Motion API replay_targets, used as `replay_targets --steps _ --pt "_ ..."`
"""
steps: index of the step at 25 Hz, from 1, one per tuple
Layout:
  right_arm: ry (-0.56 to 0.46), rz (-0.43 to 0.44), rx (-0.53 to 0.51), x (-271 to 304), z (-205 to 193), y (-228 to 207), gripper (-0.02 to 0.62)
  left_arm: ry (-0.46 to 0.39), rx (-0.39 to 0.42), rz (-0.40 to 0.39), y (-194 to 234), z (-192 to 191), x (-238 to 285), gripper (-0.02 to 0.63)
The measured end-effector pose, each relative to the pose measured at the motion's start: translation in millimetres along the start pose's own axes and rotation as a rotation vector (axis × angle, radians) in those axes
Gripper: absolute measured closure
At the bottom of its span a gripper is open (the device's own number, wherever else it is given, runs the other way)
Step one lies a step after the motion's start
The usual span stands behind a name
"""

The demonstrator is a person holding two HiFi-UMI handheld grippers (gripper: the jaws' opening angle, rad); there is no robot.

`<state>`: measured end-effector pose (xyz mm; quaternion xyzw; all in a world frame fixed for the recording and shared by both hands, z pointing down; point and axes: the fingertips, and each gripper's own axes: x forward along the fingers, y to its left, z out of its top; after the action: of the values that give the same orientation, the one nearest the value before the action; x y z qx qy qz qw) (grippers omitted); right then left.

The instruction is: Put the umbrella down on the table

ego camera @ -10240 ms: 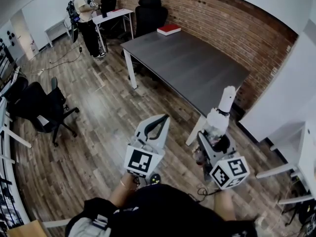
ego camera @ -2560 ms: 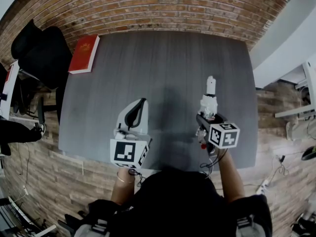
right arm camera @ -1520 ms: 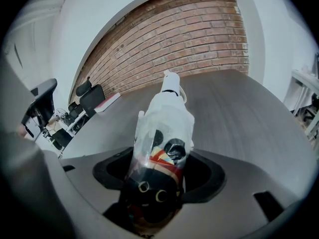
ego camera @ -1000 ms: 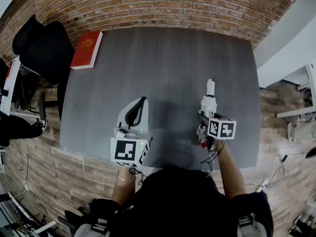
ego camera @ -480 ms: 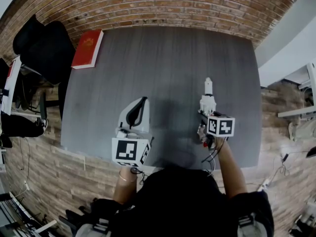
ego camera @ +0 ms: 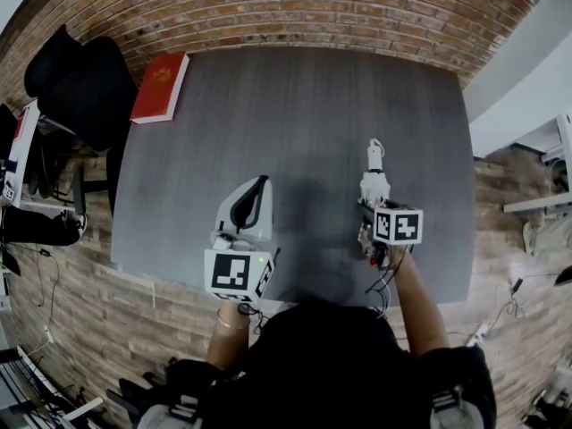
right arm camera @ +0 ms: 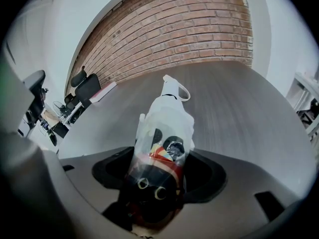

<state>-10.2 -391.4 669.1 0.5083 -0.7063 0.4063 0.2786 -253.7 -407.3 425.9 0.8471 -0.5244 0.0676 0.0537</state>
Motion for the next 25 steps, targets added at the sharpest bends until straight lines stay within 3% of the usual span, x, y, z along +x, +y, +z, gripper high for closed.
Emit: replay_targets --steps 25 --pt "0.077 -0.012 -0.09 7.5 -1.4 13.3 0.269 0.003 -0.005 -0.002 1.7 -2.1 -5.0 0.603"
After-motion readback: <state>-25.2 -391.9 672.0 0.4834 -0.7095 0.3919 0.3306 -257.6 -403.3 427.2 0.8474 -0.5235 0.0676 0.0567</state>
